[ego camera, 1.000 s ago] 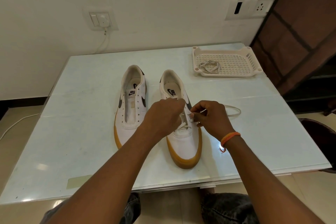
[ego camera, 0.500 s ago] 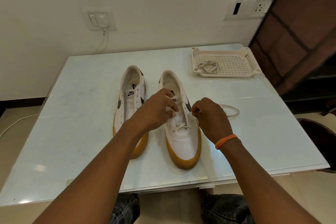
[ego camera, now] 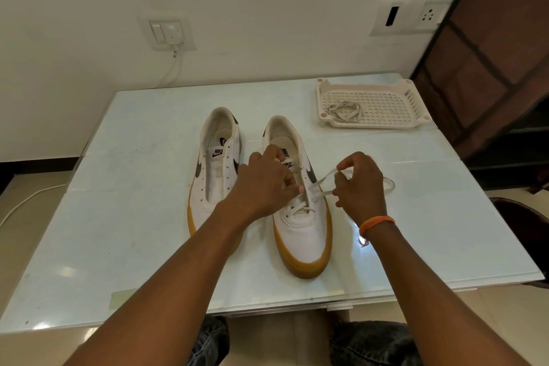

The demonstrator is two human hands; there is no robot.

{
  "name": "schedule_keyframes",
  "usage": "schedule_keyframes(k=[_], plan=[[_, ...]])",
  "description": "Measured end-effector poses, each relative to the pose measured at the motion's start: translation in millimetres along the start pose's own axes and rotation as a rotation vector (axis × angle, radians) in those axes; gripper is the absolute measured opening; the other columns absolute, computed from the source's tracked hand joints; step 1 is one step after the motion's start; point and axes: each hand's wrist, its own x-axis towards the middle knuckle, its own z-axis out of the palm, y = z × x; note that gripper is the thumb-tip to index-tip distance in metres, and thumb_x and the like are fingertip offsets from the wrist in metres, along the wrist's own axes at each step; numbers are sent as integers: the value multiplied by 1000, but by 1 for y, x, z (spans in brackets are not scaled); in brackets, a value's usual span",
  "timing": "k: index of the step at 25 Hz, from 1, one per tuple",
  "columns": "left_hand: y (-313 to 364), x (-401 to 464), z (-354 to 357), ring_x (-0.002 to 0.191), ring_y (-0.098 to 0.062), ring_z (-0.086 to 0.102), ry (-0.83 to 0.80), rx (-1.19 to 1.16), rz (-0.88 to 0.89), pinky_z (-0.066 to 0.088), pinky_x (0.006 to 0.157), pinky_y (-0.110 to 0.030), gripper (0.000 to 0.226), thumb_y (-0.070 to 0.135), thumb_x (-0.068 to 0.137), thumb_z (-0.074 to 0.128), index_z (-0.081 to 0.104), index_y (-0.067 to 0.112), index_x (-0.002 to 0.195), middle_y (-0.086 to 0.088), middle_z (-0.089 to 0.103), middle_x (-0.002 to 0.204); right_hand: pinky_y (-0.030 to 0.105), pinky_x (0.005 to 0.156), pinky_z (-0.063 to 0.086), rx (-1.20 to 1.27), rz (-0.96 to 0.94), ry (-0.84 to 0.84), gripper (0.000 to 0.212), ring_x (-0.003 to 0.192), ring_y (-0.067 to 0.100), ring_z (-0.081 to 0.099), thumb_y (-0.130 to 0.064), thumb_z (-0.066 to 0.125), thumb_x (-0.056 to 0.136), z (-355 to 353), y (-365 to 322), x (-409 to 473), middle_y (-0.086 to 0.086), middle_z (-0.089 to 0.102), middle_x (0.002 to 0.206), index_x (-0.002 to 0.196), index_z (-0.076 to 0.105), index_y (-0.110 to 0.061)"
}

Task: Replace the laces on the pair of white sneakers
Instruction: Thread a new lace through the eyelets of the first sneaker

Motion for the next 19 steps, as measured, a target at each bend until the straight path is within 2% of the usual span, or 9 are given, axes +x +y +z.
schedule_keyframes(k=[2, 3, 5, 6, 8, 12, 15, 19], plan=[[6, 1, 7, 113, -24, 39, 1, 56, -49, 37, 92, -43, 27, 41, 93, 58, 75, 21, 90, 4, 37, 132, 44, 58, 59, -2, 79, -29, 19, 70, 21, 60, -11, 67, 80, -4, -6, -1, 1, 45, 103, 92, 53, -17], [8, 2, 10, 115, -24, 36, 1, 55, -74, 32, 92, -40, 25, 38, 94, 57, 75, 20, 90, 4, 35, 133, 42, 53, 59, 31, 150, -58, 17, 64, 22, 60, -15, 69, 80, -5, -11, -2, 9, 53, 99, 89, 57, -9], [11, 5, 14, 116, -22, 32, -4, 36, -116, 24, 90, -37, 19, 33, 94, 59, 75, 23, 94, 6, 31, 134, 38, 46, 58, 123, 292, -164, 34, 51, 25, 61, -27, 72, 81, -6, -21, -6, 23, 66, 82, 82, 63, 6], [12, 6, 16, 117, -21, 30, -7, 32, -133, 22, 89, -36, 16, 32, 93, 60, 75, 25, 97, 7, 30, 134, 37, 44, 57, 143, 325, -203, 43, 46, 26, 60, -33, 74, 82, -4, -23, -9, 24, 67, 74, 79, 65, 9], [14, 6, 19, 118, -22, 28, -4, 41, -157, 21, 87, -35, 15, 31, 92, 62, 74, 26, 100, 8, 28, 136, 35, 43, 57, 143, 347, -230, 47, 40, 22, 59, -38, 75, 82, 1, -27, -13, 19, 67, 63, 75, 68, 8], [17, 5, 19, 117, -22, 28, -5, 39, -179, 23, 85, -37, 15, 30, 90, 64, 74, 26, 100, 8, 27, 138, 25, 41, 50, 231, 408, -220, 31, 38, 14, 58, -26, 76, 82, 8, -27, -14, 16, 66, 64, 76, 71, 4], [19, 4, 17, 117, -24, 28, -19, 37, -183, 23, 85, -38, 15, 29, 90, 64, 74, 28, 101, 8, 26, 138, 23, 41, 48, 283, 468, -220, 20, 42, 17, 58, -15, 73, 80, 9, -30, -13, 19, 67, 69, 77, 70, 5], [22, 4, 17, 119, -24, 27, -34, 42, -205, 22, 84, -37, 17, 32, 89, 65, 73, 26, 104, 7, 25, 140, 24, 42, 49, 359, 514, -198, 20, 45, 17, 57, -13, 67, 82, 12, -34, -12, 14, 62, 64, 78, 70, 6]])
